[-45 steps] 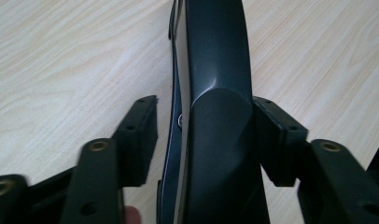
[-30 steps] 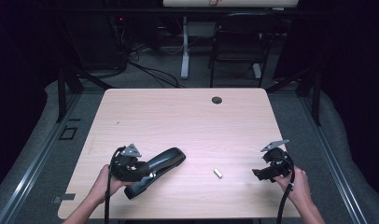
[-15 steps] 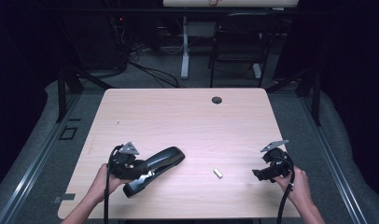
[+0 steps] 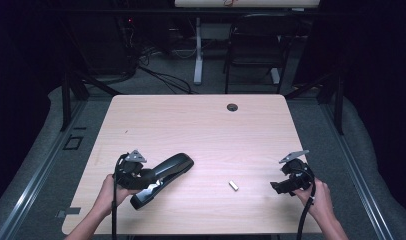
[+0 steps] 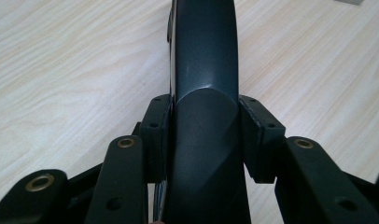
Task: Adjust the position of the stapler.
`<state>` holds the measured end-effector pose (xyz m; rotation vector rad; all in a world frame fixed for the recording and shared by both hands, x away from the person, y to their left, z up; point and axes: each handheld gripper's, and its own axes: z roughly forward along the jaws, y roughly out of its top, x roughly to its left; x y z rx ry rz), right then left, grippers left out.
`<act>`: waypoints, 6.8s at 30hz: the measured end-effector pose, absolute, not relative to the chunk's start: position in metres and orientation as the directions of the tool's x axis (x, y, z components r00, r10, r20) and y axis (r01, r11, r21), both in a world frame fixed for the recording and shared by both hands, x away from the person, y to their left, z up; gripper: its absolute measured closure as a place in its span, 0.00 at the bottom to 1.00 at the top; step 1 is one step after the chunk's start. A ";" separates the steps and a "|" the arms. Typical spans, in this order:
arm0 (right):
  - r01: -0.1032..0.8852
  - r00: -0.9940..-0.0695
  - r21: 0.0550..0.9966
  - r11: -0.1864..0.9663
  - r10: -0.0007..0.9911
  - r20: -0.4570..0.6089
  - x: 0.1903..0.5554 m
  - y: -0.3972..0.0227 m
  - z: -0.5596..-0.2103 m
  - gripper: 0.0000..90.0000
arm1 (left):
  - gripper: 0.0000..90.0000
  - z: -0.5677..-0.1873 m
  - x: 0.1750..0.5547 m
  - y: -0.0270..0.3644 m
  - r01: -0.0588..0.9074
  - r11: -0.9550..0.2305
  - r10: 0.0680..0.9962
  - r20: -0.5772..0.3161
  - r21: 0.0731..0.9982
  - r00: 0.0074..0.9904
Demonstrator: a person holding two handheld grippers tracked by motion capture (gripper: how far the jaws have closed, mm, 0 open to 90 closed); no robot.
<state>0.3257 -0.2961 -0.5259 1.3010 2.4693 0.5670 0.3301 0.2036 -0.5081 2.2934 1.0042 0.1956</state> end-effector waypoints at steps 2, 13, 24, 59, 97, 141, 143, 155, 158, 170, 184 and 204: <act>0.717 -0.549 0.469 0.515 0.832 -0.075 0.326 -0.296 -0.526 0.15 | 0.65 -0.508 0.331 0.205 0.620 -0.513 0.717 -0.102 0.594 0.690; 0.716 -0.553 0.465 0.521 0.830 -0.079 0.326 -0.296 -0.526 0.15 | 0.65 -0.508 0.337 0.215 0.650 -0.477 0.762 -0.090 0.593 0.641; 0.715 -0.551 0.469 0.519 0.831 -0.080 0.325 -0.295 -0.527 0.15 | 0.65 -0.506 0.338 0.219 0.649 -0.468 0.767 -0.089 0.600 0.635; 0.717 -0.559 0.457 0.526 0.826 -0.074 0.326 -0.295 -0.527 0.15 | 1.00 -0.494 0.333 0.256 0.731 -0.409 0.812 -0.149 0.547 0.565; 0.715 -0.562 0.456 0.530 0.823 -0.076 0.326 -0.293 -0.528 0.15 | 1.00 -0.504 0.313 0.184 0.627 -0.555 0.602 -0.257 0.546 0.756; 0.715 -0.564 0.463 0.524 0.824 -0.061 0.329 -0.284 -0.527 0.14 | 1.00 -0.511 0.325 0.121 0.468 -0.579 0.565 -0.085 0.668 0.821; 0.715 -0.564 0.463 0.524 0.824 -0.061 0.329 -0.284 -0.527 0.14 | 1.00 -0.511 0.326 0.119 0.466 -0.579 0.565 -0.083 0.669 0.821; 0.709 -0.577 0.475 0.521 0.816 -0.033 0.327 -0.283 -0.524 0.15 | 0.93 -0.504 0.330 0.124 0.460 -0.561 0.564 -0.089 0.688 0.821; 0.703 -0.588 0.495 0.511 0.809 0.000 0.324 -0.279 -0.520 0.15 | 0.71 -0.497 0.330 0.132 0.463 -0.552 0.570 -0.091 0.693 0.816; 0.636 -0.696 0.584 0.505 0.702 0.151 0.314 -0.231 -0.502 0.15 | 0.17 -0.501 0.359 0.187 0.503 -0.523 0.602 -0.120 0.688 0.790; 0.532 -0.815 0.591 0.606 0.557 0.161 0.317 -0.154 -0.502 0.24 | 0.07 -0.529 0.403 0.184 0.458 -0.582 0.502 -0.146 0.672 0.852; 0.517 -0.816 0.607 0.604 0.562 0.135 0.321 -0.138 -0.498 0.62 | 0.19 -0.530 0.410 0.169 0.354 -0.621 0.349 -0.157 0.700 0.924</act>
